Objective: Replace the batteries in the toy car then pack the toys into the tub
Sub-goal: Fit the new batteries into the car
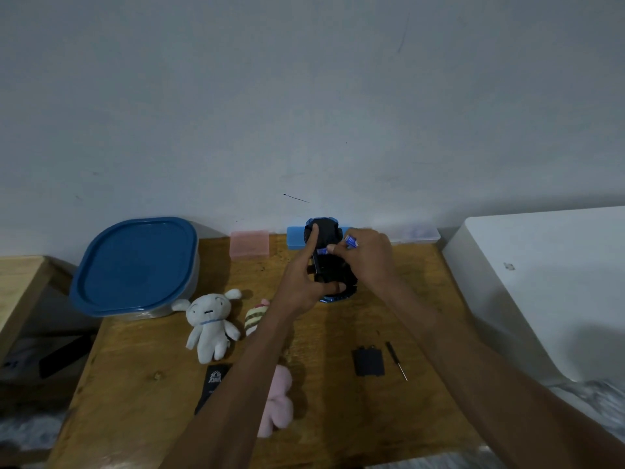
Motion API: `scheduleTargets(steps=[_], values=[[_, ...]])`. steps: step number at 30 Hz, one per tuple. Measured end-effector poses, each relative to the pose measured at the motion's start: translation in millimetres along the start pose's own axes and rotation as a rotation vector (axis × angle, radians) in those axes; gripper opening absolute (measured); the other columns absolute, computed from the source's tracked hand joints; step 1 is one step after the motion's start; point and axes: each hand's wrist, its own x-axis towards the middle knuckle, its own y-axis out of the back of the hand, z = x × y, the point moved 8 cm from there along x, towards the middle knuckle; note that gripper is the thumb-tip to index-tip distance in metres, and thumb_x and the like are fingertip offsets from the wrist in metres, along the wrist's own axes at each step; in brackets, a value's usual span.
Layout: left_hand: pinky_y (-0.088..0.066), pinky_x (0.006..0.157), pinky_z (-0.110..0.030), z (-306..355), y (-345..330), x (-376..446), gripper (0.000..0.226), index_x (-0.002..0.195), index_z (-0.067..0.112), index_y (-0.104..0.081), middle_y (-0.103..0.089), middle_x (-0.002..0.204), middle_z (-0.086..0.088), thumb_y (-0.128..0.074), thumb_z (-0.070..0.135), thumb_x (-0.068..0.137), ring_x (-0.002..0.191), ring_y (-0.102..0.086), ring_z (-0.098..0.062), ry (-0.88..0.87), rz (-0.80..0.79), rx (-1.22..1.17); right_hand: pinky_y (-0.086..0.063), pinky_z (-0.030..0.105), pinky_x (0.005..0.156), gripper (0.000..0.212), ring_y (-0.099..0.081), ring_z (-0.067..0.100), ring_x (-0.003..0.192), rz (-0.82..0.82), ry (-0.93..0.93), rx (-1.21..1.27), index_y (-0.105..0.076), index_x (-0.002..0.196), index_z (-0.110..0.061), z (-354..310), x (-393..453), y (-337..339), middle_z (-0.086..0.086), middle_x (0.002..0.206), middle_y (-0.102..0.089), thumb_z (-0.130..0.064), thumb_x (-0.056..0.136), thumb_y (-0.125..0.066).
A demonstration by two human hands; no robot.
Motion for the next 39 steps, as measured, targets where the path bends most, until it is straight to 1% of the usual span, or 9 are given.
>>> scheduleTargets(steps=[5, 11, 16, 20, 24, 30, 33, 36, 39], values=[[-0.053, 0.099, -0.035, 0.4, 1.2, 2.5, 0.118, 0.157, 0.042, -0.01, -0.048, 0.132, 0.014, -0.085, 0.003, 0.075, 0.123, -0.055, -0.022, 0.029, -0.025, 0.013, -0.037, 0.027, 0.053, 0.053, -0.042, 0.016, 0.052, -0.081, -0.118, 0.091, -0.044, 0.06, -0.013, 10.0, 1.5, 2.8, 0.002, 0.057, -0.044, -0.049, 0.09, -0.069], [-0.051, 0.101, -0.035, 0.4, -1.9, 1.4, 0.119, 0.153, 0.047, -0.01, -0.048, 0.132, 0.016, -0.088, 0.006, 0.073, 0.127, -0.052, -0.023, 0.028, -0.03, 0.018, -0.033, 0.035, 0.063, 0.029, -0.046, 0.025, 0.075, -0.175, -0.142, 0.098, -0.048, 0.078, -0.012, 8.1, -4.9, -4.4, 0.015, 0.082, -0.05, -0.018, 0.104, -0.036], [-0.052, 0.103, -0.039, -3.1, -0.9, -2.2, 0.119, 0.157, 0.042, -0.009, -0.046, 0.138, 0.011, -0.088, 0.01, 0.074, 0.129, -0.052, -0.024, 0.032, -0.026, 0.014, -0.044, 0.012, 0.065, 0.022, -0.061, 0.002, 0.085, -0.174, -0.105, 0.271, -0.066, 0.098, -0.016, 4.6, -10.6, -1.2, -0.006, 0.095, -0.066, -0.033, 0.103, -0.053], [-0.053, 0.1, -0.038, -5.3, 1.8, -5.1, 0.117, 0.156, 0.043, -0.01, -0.048, 0.141, 0.007, -0.087, 0.008, 0.075, 0.127, -0.054, -0.025, 0.04, -0.018, 0.0, -0.05, 0.018, 0.072, 0.018, -0.063, 0.006, 0.092, -0.134, -0.098, 0.283, -0.068, 0.106, -0.014, 10.3, -10.4, 1.7, -0.002, 0.103, -0.067, -0.03, 0.098, -0.063], [-0.053, 0.1, -0.038, -5.0, 2.8, -6.7, 0.117, 0.155, 0.044, -0.009, -0.047, 0.142, 0.008, -0.086, 0.007, 0.076, 0.128, -0.054, -0.026, 0.043, -0.011, 0.001, -0.043, 0.005, 0.055, 0.017, -0.061, 0.001, 0.079, -0.091, -0.119, 0.297, -0.064, 0.102, -0.011, 9.7, -15.1, 6.0, -0.005, 0.09, -0.063, -0.025, 0.093, -0.07], [-0.052, 0.103, -0.041, -7.4, 2.5, -7.9, 0.119, 0.156, 0.044, -0.011, -0.045, 0.153, 0.001, -0.089, 0.011, 0.073, 0.132, -0.051, -0.026, 0.048, -0.014, 0.0, -0.044, 0.006, 0.057, 0.006, -0.062, 0.002, 0.079, -0.188, 0.014, 0.05, -0.069, 0.093, -0.024, -2.7, -20.2, -0.6, -0.01, 0.091, -0.065, -0.019, 0.09, -0.07], [-0.052, 0.094, -0.019, -8.0, 2.5, -8.0, 0.117, 0.157, 0.04, -0.016, -0.049, 0.146, 0.006, -0.09, 0.009, 0.071, 0.129, -0.053, -0.022, 0.039, -0.019, 0.021, -0.049, 0.02, 0.062, 0.013, -0.064, 0.01, 0.082, -0.235, 0.107, -0.157, -0.063, 0.094, -0.029, -9.3, -18.5, -4.6, -0.004, 0.095, -0.068, -0.027, 0.088, -0.074], [-0.054, 0.086, -0.015, -8.5, 3.1, -9.6, 0.116, 0.158, 0.037, -0.022, -0.052, 0.141, 0.006, -0.089, 0.005, 0.07, 0.124, -0.057, -0.02, 0.026, -0.031, 0.006, -0.039, 0.017, 0.056, 0.017, -0.061, 0.013, 0.077, -0.233, 0.17, -0.257, -0.061, 0.093, -0.027, -17.6, -18.6, -3.5, -0.004, 0.09, -0.066, -0.031, 0.086, -0.076], [-0.056, 0.093, -0.025, -10.9, 2.6, -10.3, 0.115, 0.158, 0.038, -0.022, -0.054, 0.137, 0.011, -0.089, 0.006, 0.07, 0.124, -0.059, -0.021, 0.045, -0.057, -0.013, -0.03, 0.014, 0.059, 0.019, -0.059, 0.013, 0.084, -0.224, 0.282, -0.335, -0.068, 0.103, -0.023, -27.9, -20.1, -5.5, -0.002, 0.096, -0.068, -0.033, 0.088, -0.074]])
